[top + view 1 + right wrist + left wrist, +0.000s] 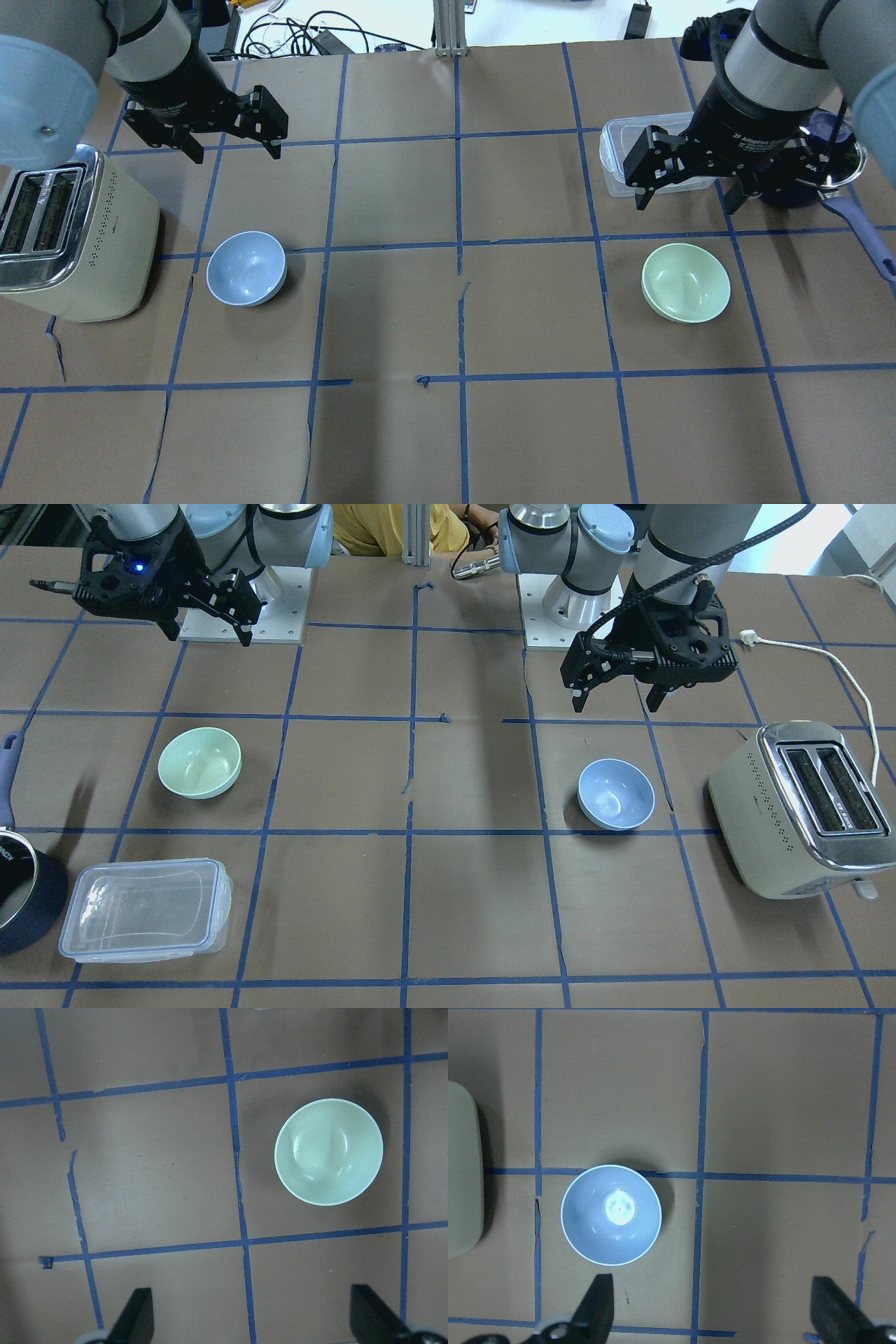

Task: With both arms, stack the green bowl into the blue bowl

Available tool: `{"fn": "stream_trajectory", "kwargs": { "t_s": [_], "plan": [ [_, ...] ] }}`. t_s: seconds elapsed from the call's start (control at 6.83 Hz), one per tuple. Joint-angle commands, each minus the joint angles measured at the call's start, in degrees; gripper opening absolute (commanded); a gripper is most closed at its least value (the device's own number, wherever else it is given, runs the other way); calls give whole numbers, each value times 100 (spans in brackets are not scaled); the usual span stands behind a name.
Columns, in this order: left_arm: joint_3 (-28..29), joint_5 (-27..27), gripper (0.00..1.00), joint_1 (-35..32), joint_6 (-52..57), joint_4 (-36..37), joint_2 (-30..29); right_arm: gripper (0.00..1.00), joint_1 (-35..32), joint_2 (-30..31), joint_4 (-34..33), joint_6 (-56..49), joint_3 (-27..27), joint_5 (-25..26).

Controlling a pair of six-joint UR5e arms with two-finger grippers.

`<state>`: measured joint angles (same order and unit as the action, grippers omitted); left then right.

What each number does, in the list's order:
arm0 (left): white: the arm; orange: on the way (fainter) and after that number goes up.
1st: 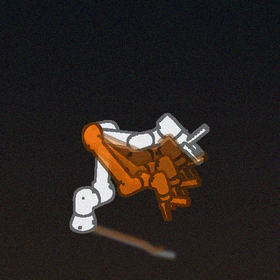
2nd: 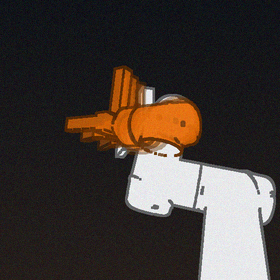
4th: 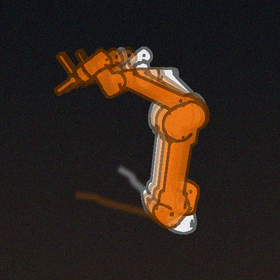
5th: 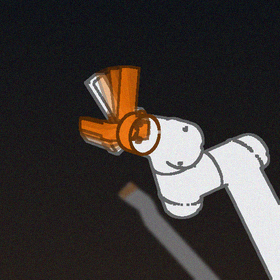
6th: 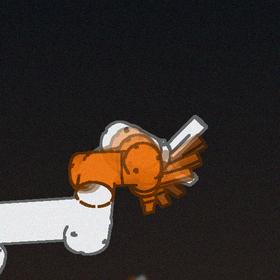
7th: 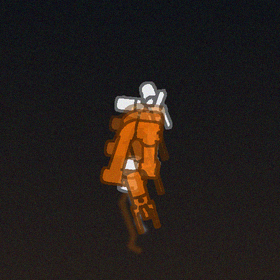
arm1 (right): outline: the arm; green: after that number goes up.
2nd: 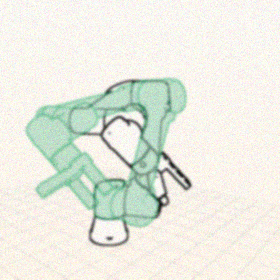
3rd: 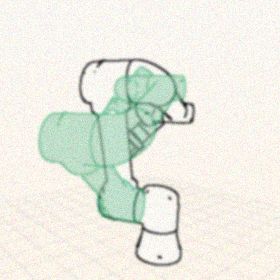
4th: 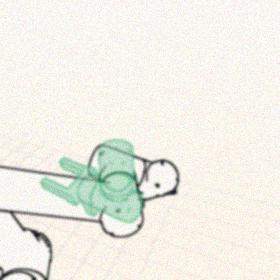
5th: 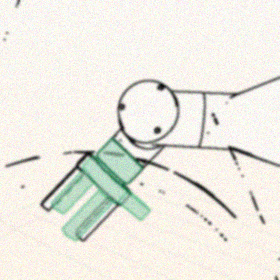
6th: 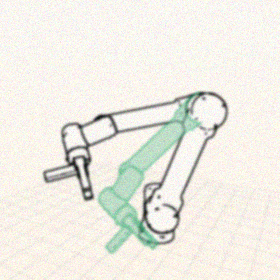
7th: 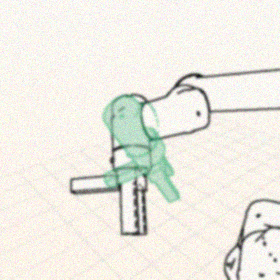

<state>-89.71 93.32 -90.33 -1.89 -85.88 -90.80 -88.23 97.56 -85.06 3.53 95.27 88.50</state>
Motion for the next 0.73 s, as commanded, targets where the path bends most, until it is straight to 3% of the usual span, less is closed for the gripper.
{"fn": "stream_trajectory", "kwargs": {
  "t_s": [0.0,0.59],
  "plan": [
    [32,11,100,-2,5,18,-25,100,-1,0,6,-19,0,1],
    [-11,2,100,-2,5,18,1,100,-10,0,7,-10,0,9]
  ]
}}
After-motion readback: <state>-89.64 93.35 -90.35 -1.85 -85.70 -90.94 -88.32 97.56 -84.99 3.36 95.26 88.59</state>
